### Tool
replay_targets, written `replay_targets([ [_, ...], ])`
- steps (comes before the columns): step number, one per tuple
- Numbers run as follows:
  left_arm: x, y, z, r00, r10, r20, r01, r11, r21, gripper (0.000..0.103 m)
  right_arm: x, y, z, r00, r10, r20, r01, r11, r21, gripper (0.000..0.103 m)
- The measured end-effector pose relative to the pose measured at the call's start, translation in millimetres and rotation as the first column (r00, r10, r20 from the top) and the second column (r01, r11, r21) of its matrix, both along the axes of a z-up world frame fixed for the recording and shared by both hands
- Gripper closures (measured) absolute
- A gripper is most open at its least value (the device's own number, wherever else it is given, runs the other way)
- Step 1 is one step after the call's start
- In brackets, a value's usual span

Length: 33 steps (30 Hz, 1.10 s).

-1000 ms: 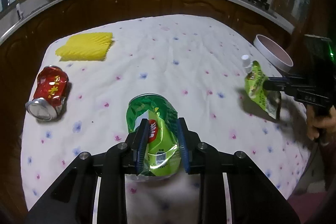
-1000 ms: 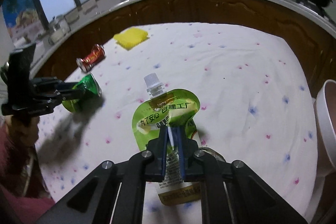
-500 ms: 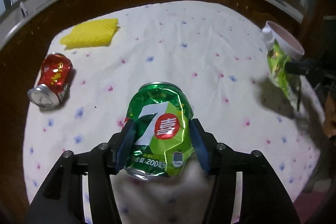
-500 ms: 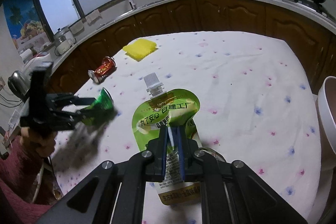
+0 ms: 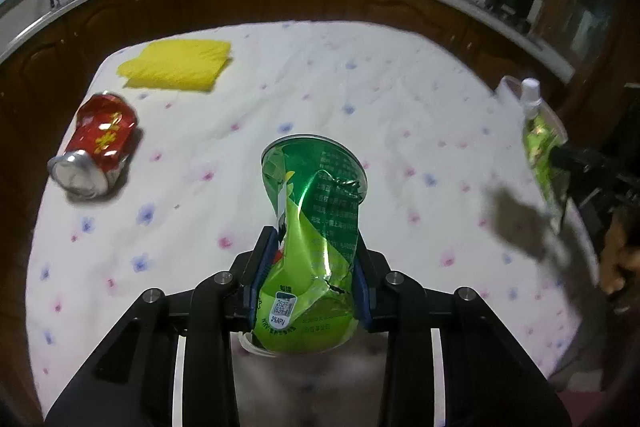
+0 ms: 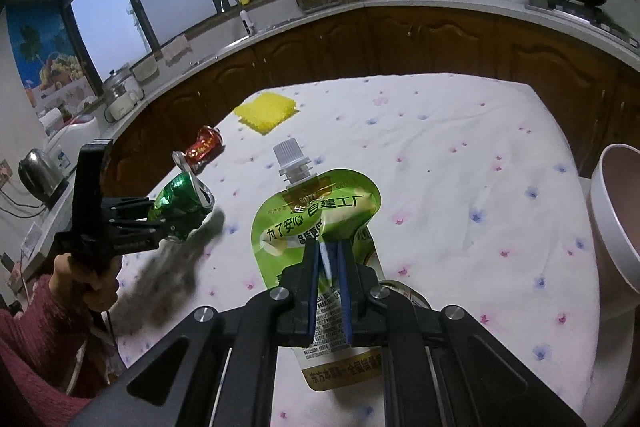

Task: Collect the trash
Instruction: 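Lift and carry the green can and green pouch over the bin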

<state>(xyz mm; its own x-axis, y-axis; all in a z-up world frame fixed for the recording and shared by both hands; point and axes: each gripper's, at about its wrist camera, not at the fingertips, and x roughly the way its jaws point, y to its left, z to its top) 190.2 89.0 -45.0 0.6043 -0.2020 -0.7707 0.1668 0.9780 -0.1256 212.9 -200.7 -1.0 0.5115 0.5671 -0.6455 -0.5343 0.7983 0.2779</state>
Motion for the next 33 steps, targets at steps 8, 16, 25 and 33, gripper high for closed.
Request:
replay_targets([
  [8,7,-47,19,0.995,-0.086,0.045,0.090,0.993,-0.082,0.070,-9,-28,8,0.998,-0.065,0.015,0.064,0.997,0.041,0.094],
  [16,23,-110,35,0.985,-0.153,0.078,0.163,0.978,-0.131,0.070,-12,-77,10,0.983,-0.185,0.006,0.184,0.979,0.083,0.094],
  [25,38,-170,50,0.974,-0.199,0.111,0.213,0.968,-0.136,0.070,-18,-128,17,0.956,-0.294,0.019,0.291,0.950,0.110,0.094],
  [33,46,-211,62,0.961,-0.237,0.139,0.253,0.961,-0.114,0.070,-21,-161,23,0.924,-0.380,0.038,0.373,0.920,0.124,0.094],
])
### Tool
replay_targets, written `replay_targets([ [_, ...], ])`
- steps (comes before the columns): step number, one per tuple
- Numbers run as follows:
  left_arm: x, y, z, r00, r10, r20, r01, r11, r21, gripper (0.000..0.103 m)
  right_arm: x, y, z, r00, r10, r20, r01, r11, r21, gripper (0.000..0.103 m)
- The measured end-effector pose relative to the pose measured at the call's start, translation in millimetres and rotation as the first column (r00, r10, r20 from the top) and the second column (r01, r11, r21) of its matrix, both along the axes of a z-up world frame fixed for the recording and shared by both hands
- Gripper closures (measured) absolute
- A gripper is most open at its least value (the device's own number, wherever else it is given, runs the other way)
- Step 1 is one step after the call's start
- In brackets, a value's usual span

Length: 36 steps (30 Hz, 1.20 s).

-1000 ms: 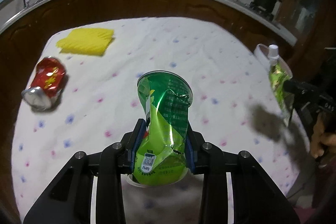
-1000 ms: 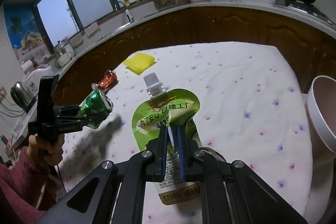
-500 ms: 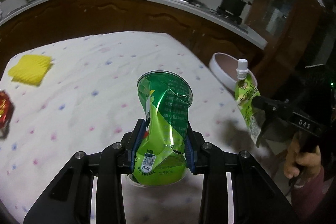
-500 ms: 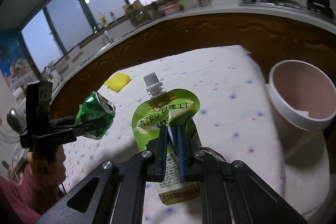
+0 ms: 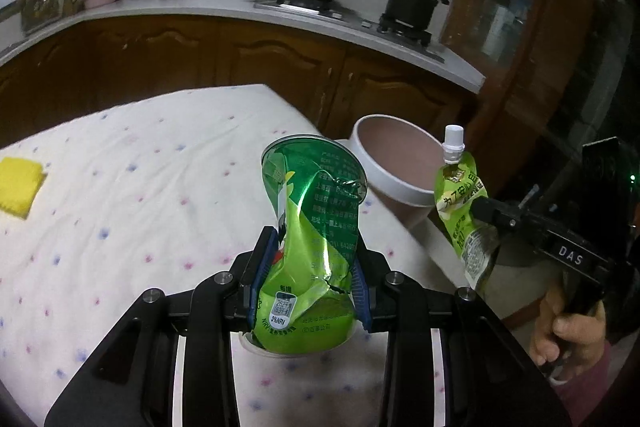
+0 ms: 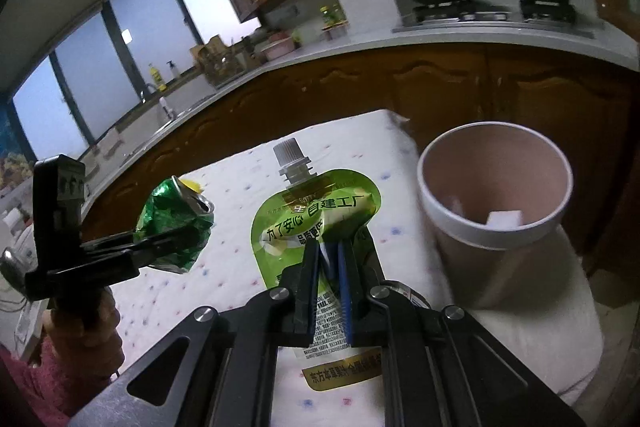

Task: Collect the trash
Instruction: 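Lift and carry the green can and green pouch over the bin, then open both tools above the bin to drop can and pouch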

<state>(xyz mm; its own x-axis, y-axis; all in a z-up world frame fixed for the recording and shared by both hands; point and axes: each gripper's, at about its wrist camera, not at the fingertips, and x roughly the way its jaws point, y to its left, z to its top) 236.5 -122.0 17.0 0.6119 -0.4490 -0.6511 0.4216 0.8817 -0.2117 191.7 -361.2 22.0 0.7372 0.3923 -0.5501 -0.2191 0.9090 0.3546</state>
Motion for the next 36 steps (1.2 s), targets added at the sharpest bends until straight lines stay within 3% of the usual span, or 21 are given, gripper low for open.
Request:
replay_targets([
  [17,25,-66,3,0.997,-0.080,0.003,0.080,0.997,0.017,0.070,6,-77,9,0.985,-0.173,0.022,0.173,0.984,0.032,0.094],
  [36,77,-136,11,0.991,-0.132,0.008,0.132,0.991,-0.006,0.070,41,-120,5,0.961,-0.275,0.029,0.273,0.961,0.049,0.094],
])
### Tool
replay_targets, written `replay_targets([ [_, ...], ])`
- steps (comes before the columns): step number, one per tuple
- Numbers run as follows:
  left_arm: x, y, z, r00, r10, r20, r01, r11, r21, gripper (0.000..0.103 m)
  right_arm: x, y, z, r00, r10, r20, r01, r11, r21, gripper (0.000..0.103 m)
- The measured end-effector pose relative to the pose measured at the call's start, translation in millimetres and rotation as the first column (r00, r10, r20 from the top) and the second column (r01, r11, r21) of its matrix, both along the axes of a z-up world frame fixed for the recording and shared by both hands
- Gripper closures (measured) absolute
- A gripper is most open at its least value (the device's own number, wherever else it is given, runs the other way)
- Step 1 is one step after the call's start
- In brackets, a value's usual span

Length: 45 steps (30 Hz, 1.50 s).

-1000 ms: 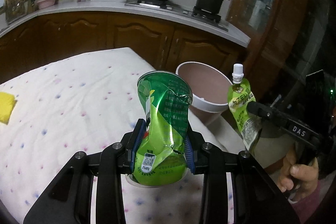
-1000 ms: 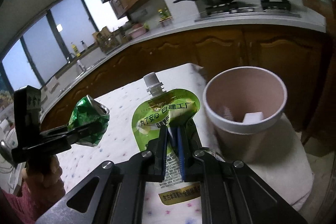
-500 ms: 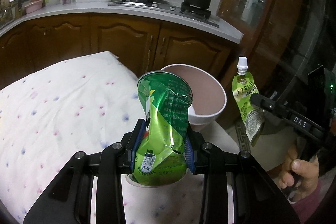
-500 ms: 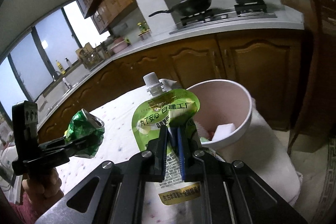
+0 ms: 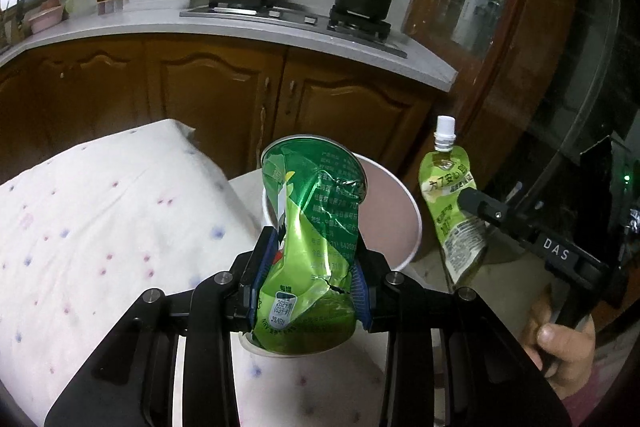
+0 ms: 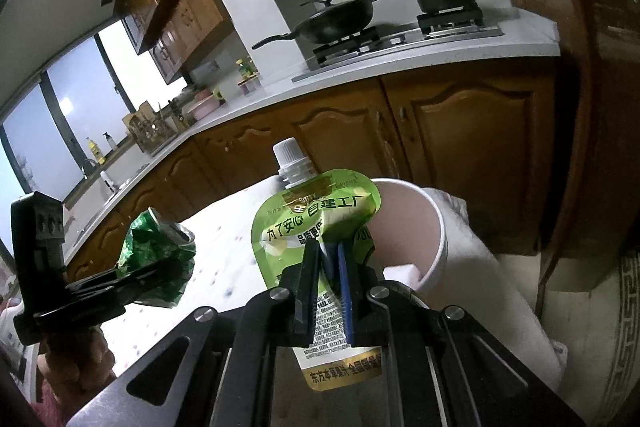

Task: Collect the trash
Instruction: 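Open both tools above the bin to drop can and pouch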

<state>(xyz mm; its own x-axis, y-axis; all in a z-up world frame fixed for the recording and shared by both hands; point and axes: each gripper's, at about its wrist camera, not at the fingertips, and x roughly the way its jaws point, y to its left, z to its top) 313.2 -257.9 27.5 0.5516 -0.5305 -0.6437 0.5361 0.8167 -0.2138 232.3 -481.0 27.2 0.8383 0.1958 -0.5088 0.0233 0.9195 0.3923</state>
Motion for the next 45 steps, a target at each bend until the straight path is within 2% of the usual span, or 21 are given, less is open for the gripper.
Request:
replay_targets([
  [11,41,-50,-12,0.999,-0.025,-0.029,0.025,0.999,0.026,0.070,38,-12,-13,0.999,-0.022,-0.034,0.023,1.000,0.021,0.094],
  [22,60,-64,-33,0.997,-0.025,-0.070,0.029,0.999,0.046,0.070,60,-19,-33,0.996,-0.034,-0.086,0.036,0.999,0.032,0.093],
  [25,62,-67,-38,0.997,-0.028,-0.078,0.033,0.998,0.059,0.067,63,-21,-37,0.996,-0.032,-0.089,0.037,0.998,0.051,0.088],
  [26,62,-67,-39,0.996,-0.029,-0.079,0.034,0.998,0.061,0.059,65,-22,-39,0.995,-0.037,-0.092,0.042,0.998,0.054,0.083],
  [27,62,-67,-40,0.997,-0.024,-0.079,0.029,0.997,0.064,0.046,65,-23,-39,0.995,-0.039,-0.094,0.045,0.997,0.056,0.076],
  [28,61,-66,-40,0.997,-0.018,-0.076,0.023,0.998,0.065,0.042,65,-23,-39,0.995,-0.042,-0.092,0.048,0.997,0.061,0.071],
  [29,60,-64,-40,0.998,-0.014,-0.067,0.018,0.998,0.062,0.041,63,-24,-39,0.995,-0.049,-0.087,0.054,0.997,0.063,0.063],
  [37,54,-55,-39,0.998,0.003,-0.058,0.001,0.998,0.066,0.041,48,-32,-31,0.995,-0.089,-0.053,0.093,0.993,0.078,0.058],
  [43,46,-36,-38,0.998,0.032,-0.062,-0.028,0.998,0.060,0.041,40,-27,-31,0.995,-0.093,-0.047,0.098,0.991,0.096,0.045],
  [45,41,-26,-36,0.997,0.046,-0.058,-0.043,0.998,0.054,0.040,35,-23,-31,0.995,-0.093,-0.041,0.096,0.990,0.102,0.036],
])
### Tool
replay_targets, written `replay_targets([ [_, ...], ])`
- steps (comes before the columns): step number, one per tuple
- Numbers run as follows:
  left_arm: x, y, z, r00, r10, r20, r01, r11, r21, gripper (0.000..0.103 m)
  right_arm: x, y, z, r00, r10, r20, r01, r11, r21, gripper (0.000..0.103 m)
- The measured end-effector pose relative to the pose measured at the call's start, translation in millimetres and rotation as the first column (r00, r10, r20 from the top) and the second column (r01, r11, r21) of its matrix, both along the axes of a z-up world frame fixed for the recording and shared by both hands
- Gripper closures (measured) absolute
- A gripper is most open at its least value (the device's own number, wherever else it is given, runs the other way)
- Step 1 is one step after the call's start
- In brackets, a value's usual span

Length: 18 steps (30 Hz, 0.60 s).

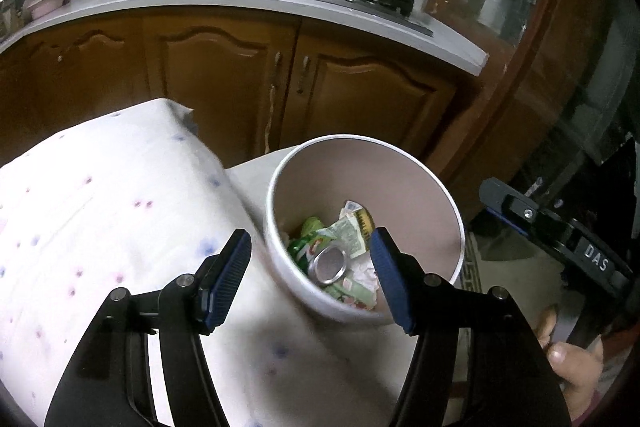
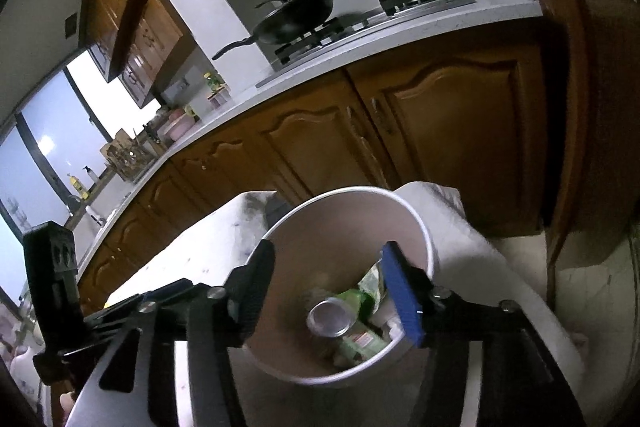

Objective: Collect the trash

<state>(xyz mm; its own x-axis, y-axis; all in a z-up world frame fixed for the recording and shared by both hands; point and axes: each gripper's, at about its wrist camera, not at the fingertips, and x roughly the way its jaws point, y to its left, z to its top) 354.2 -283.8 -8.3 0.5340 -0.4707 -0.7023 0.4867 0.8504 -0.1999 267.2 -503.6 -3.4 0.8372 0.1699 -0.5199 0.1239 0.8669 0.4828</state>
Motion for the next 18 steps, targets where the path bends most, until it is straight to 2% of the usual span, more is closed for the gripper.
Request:
replay_targets([
  [5,-18,30,3,0.999,0.051,0.017,-0.051,0.999,-0.012,0.031,-19,16,5,0.999,0.003,0.037,-0.003,1.000,0.021,0.022],
  [8,-33,54,4,0.997,0.076,0.016,-0.075,0.996,-0.037,0.030,-33,34,9,0.998,0.017,0.062,-0.019,1.000,0.025,0.016],
  [12,-57,84,7,0.993,0.115,0.035,-0.113,0.992,-0.056,0.021,-53,59,12,0.995,0.040,0.090,-0.043,0.998,0.036,0.010],
  [18,-96,126,12,0.981,0.177,0.075,-0.172,0.983,-0.069,0.015,-77,90,14,0.989,0.056,0.133,-0.063,0.997,0.047,0.005],
])
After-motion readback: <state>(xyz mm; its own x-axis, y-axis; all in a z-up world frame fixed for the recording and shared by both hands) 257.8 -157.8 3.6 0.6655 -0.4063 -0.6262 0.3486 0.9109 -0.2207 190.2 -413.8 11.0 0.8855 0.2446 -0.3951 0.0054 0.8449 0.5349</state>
